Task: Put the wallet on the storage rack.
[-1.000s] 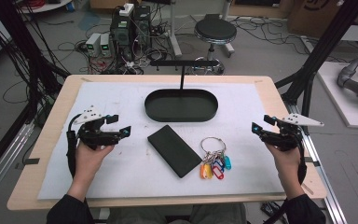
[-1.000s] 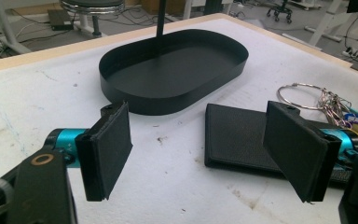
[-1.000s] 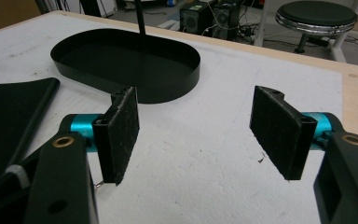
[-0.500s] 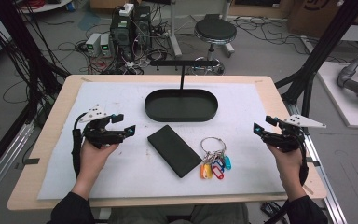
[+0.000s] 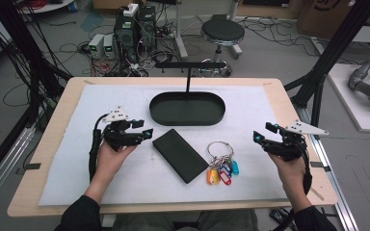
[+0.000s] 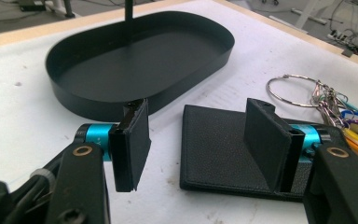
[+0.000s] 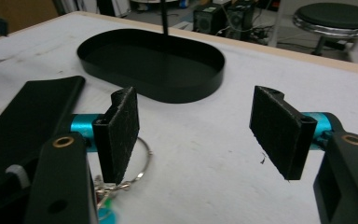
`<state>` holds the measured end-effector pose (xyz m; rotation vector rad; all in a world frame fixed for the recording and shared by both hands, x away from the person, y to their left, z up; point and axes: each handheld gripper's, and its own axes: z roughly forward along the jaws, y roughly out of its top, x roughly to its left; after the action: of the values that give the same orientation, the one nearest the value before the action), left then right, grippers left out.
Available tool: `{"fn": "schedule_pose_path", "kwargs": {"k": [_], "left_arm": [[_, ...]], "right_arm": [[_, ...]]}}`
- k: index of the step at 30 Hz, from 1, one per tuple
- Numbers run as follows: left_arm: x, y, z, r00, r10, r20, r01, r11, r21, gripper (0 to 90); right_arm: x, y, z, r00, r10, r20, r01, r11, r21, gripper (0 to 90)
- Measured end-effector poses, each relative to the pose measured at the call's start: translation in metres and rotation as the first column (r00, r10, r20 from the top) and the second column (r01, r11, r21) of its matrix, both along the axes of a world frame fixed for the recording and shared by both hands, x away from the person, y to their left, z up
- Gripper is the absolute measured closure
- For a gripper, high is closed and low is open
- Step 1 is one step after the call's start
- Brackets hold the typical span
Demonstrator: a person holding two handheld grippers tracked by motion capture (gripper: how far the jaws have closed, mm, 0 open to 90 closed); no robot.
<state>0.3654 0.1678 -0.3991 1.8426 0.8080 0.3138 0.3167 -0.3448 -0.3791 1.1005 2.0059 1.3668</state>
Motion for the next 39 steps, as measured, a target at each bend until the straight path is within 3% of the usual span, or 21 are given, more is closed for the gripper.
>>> {"fn": "schedule_pose_path", "kwargs": {"k": [3, 11, 12, 19, 21, 23, 24, 27, 30, 35, 36, 37, 39], "left_arm": [[0.001, -0.003, -0.005, 0.9999, -0.004, -0.017, 0.005, 0.9999, 0.016, 44.5], [-0.005, -0.001, -0.008, 0.9999, 0.001, -0.012, 0.0, 0.9998, 0.02, 44.7], [-0.007, 0.001, -0.007, 0.9999, 0.009, -0.007, -0.009, 0.9999, 0.015, 44.4], [-0.012, 0.012, -0.008, 0.9993, 0.037, -0.002, -0.037, 0.9993, 0.001, 42.3], [-0.013, 0.013, -0.008, 0.9992, 0.039, -0.002, -0.039, 0.9992, 0.0, 42.0], [-0.014, 0.015, -0.008, 0.9991, 0.043, -0.002, -0.043, 0.9991, 0.001, 41.4], [-0.015, 0.016, -0.009, 0.9989, 0.046, 0.0, -0.046, 0.9989, 0.0, 41.4], [-0.016, 0.02, -0.008, 0.9987, 0.051, 0.006, -0.051, 0.9987, -0.002, 41.2], [-0.016, 0.02, -0.009, 0.9986, 0.052, 0.003, -0.052, 0.9986, -0.003, 41.0], [-0.016, 0.017, -0.008, 0.9988, 0.045, 0.017, -0.046, 0.9988, 0.018, 40.3], [-0.016, 0.017, -0.008, 0.9988, 0.045, 0.017, -0.046, 0.9988, 0.018, 40.3], [-0.017, 0.017, -0.008, 0.9989, 0.044, 0.015, -0.044, 0.9989, 0.017, 40.2], [-0.017, 0.016, -0.008, 0.9989, 0.042, 0.022, -0.042, 0.999, 0.016, 40.2]], "right_arm": [[-0.003, 0.022, -0.001, 0.9989, 0.045, -0.013, -0.046, 0.9989, -0.013, 33.8], [-0.003, 0.062, -0.007, 0.9899, 0.135, -0.042, -0.137, 0.9893, -0.05, 36.0], [-0.002, 0.074, -0.01, 0.9857, 0.158, -0.058, -0.161, 0.9849, -0.062, 37.4], [-0.001, 0.103, -0.019, 0.9662, 0.233, -0.11, -0.242, 0.9672, -0.076, 43.1], [-0.001, 0.107, -0.02, 0.9643, 0.238, -0.116, -0.249, 0.9644, -0.089, 44.6], [-0.003, 0.116, -0.027, 0.9554, 0.26, -0.14, -0.276, 0.9548, -0.11, 49.0], [-0.003, 0.116, -0.027, 0.9554, 0.26, -0.14, -0.276, 0.9548, -0.11, 49.0], [-0.003, 0.124, -0.037, 0.9393, 0.278, -0.201, -0.302, 0.9478, -0.102, 51.9], [-0.004, 0.13, -0.04, 0.9354, 0.28, -0.216, -0.31, 0.9437, -0.117, 52.6], [-0.003, 0.14, -0.052, 0.9157, 0.271, -0.297, -0.322, 0.9368, -0.138, 54.6], [-0.003, 0.14, -0.052, 0.9157, 0.271, -0.297, -0.322, 0.9368, -0.138, 54.6], [-0.001, 0.141, -0.056, 0.9046, 0.266, -0.333, -0.323, 0.9374, -0.129, 54.5], [-0.001, 0.142, -0.059, 0.895, 0.261, -0.362, -0.326, 0.9365, -0.13, 54.5]]}}
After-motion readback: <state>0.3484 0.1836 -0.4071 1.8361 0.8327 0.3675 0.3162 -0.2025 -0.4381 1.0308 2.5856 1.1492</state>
